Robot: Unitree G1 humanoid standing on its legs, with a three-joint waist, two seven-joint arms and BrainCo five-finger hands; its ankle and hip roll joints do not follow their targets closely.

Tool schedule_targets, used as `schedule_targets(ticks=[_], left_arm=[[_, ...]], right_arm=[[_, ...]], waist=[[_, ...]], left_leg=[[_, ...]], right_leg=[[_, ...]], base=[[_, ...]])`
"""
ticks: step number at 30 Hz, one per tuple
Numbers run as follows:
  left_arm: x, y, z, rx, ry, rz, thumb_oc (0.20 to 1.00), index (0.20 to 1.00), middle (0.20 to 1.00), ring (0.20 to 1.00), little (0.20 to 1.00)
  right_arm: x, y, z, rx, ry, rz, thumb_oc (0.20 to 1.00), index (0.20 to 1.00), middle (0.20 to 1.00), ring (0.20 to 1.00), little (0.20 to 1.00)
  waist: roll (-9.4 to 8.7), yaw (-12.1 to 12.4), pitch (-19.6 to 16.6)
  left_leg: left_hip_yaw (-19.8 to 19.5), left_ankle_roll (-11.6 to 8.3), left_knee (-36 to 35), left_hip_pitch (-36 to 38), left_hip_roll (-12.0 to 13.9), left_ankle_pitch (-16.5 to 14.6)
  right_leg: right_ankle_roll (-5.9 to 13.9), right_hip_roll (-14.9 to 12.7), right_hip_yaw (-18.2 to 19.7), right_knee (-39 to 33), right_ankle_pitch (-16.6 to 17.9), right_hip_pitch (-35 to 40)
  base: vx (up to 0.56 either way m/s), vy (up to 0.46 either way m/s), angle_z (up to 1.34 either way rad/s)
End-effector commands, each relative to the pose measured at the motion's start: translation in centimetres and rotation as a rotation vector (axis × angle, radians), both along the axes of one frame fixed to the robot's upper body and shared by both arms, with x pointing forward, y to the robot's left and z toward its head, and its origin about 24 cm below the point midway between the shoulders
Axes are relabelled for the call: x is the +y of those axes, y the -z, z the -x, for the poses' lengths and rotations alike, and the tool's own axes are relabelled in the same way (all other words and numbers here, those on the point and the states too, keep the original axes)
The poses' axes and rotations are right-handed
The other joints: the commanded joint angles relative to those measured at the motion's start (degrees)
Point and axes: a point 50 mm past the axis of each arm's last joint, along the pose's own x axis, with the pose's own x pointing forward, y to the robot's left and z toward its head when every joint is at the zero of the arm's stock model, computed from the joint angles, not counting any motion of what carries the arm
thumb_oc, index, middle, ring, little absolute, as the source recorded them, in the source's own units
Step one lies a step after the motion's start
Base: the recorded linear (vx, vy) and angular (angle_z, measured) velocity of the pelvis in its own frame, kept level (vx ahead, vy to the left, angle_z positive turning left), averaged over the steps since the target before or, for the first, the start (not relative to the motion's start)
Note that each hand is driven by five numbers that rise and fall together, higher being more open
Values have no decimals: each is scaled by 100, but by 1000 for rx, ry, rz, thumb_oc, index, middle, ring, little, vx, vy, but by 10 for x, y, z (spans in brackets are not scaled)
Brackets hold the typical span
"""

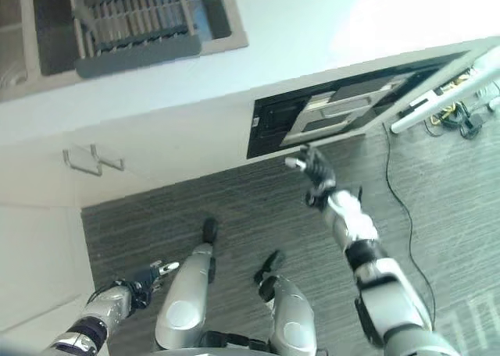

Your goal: Place the dishes in the dishwasher.

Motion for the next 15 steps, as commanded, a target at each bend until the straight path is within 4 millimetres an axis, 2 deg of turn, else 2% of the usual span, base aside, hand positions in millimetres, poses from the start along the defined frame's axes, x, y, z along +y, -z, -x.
schedule_targets(ticks=[1,2,3,6,7,9,10,14,15], left_arm=[[-6,24,48,135,-18,20,1000,1000,1000,1000,1000],[-7,26,55,130,-18,-31,1000,1000,1000,1000,1000],[-4,26,56,102,-15,-70,1000,1000,1000,1000,1000],[-2,26,65,113,-71,29,1000,1000,1000,1000,1000],[-2,26,66,114,-73,30,1000,1000,1000,1000,1000],[-2,25,67,78,-28,-9,1000,1000,1000,1000,1000],[-4,24,67,72,6,-1,1000,1000,1000,1000,1000],[-9,24,64,78,62,24,1000,1000,1000,1000,1000],[-12,26,65,108,82,55,1000,1000,1000,1000,1000]], right_arm=[[-20,-21,1,-170,74,82,1000,1000,1000,1000,1000],[-22,3,21,-106,32,60,1000,1000,1000,1000,1000],[-22,17,34,-61,7,45,1000,1000,1000,1000,1000],[-14,69,81,128,-54,34,1000,1000,1000,1000,1000],[-14,71,84,137,-50,28,1000,1000,1000,1000,1000],[-17,97,109,264,-10,-1,1000,1000,1000,1000,1000],[-23,116,128,369,-13,55,1000,1000,1000,1000,1000],[-37,150,166,590,45,36,1000,1000,1000,1000,1000],[-43,164,185,675,106,-2,1000,1000,1000,1000,1000]], waist=[[112,-146,-749],[157,-276,-879],[167,-355,-971],[191,-619,-1337],[192,-630,-1356],[229,-766,-1553],[277,-873,-1673],[335,-962,-1820],[358,-998,-1873]], left_leg=[[736,-117,6,383,87,-629],[801,-133,-87,516,73,-617],[835,-147,-130,584,69,-613],[945,-167,-328,902,64,-615],[947,-167,-341,927,62,-616],[982,-170,-470,1162,52,-635],[1017,-176,-567,1330,46,-638],[1055,-141,-723,1527,31,-544],[1056,-148,-790,1632,30,-541]], right_leg=[[397,-178,480,-97,-475,162],[421,-199,505,-185,-453,236],[430,-205,526,-220,-449,263],[433,-146,603,-365,-451,438],[433,-140,605,-377,-449,456],[415,-74,651,-468,-449,607],[393,-16,725,-521,-471,711],[317,75,739,-575,-426,834],[307,115,771,-587,-456,905]], base=[[-89,19,-36],[-70,-27,-30],[-67,-68,-32],[-11,-138,-35],[16,-145,-12],[14,-100,-19],[18,-57,-20],[-44,-24,-17],[21,17,-15]])
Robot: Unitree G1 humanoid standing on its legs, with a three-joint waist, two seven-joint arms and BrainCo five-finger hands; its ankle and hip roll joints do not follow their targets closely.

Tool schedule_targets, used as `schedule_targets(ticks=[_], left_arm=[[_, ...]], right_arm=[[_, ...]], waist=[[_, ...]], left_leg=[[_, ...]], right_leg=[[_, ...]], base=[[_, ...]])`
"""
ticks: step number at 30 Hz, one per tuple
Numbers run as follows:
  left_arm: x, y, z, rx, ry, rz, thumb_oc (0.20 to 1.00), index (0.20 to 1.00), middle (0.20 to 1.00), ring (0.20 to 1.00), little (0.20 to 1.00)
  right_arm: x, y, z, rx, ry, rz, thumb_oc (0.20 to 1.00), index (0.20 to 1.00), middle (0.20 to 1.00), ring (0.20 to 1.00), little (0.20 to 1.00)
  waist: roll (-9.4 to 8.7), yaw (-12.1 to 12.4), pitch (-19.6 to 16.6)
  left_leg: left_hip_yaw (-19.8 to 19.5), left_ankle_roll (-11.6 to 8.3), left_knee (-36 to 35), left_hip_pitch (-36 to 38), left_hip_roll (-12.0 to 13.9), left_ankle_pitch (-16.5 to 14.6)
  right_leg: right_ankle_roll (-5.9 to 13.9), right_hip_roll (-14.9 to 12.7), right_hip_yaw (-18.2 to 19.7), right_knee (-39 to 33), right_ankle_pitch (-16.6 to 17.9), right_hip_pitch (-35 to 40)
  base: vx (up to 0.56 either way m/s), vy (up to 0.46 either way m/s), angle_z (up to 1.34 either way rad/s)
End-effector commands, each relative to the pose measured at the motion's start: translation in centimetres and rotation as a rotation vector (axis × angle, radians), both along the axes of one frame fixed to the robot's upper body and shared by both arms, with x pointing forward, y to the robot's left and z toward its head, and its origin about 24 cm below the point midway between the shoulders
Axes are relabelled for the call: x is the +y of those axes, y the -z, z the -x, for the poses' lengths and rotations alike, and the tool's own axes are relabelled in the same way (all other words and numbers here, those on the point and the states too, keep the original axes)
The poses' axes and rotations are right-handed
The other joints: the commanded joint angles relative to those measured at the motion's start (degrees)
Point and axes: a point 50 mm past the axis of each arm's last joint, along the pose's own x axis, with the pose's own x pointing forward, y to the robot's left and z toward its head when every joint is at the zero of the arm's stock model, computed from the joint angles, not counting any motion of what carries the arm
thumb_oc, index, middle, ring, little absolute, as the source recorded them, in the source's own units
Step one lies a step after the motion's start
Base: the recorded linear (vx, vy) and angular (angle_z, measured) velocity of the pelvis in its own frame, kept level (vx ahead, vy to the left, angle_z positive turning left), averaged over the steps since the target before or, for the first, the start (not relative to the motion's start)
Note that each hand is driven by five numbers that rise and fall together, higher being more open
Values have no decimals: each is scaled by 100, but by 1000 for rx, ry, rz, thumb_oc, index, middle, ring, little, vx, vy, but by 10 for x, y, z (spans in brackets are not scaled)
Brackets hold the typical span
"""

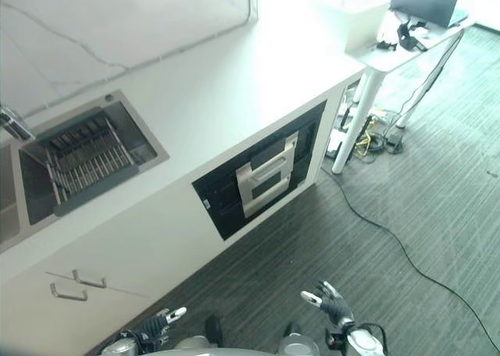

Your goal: Place the dishes in the dishwasher.

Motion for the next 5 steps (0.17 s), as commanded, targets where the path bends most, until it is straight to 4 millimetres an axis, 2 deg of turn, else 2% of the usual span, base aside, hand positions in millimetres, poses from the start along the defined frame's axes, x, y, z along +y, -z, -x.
schedule_targets(ticks=[1,4,5], left_arm=[[11,-4,-12,2,102,-12,1000,1000,1000,1000,1000],[0,2,-3,84,185,68,1000,1000,1000,1000,1000],[-6,5,1,110,265,70,1000,1000,1000,1000,1000]], right_arm=[[8,4,-17,-21,89,-85,1000,1000,1000,1000,1000],[-1,19,16,98,203,-94,1000,1000,1000,1000,1000],[-6,24,33,158,245,-86,1000,1000,1000,1000,1000]], waist=[[-233,3,230],[-223,-92,163],[-215,-166,128]], left_leg=[[277,20,258,173,-137,-648],[315,29,202,302,-132,-665],[334,39,170,374,-130,-679]], right_leg=[[169,-269,251,339,-535,3],[158,-199,335,333,-564,76],[160,-165,389,335,-585,110]], base=[[20,22,-7],[21,23,-24],[44,54,-30]])
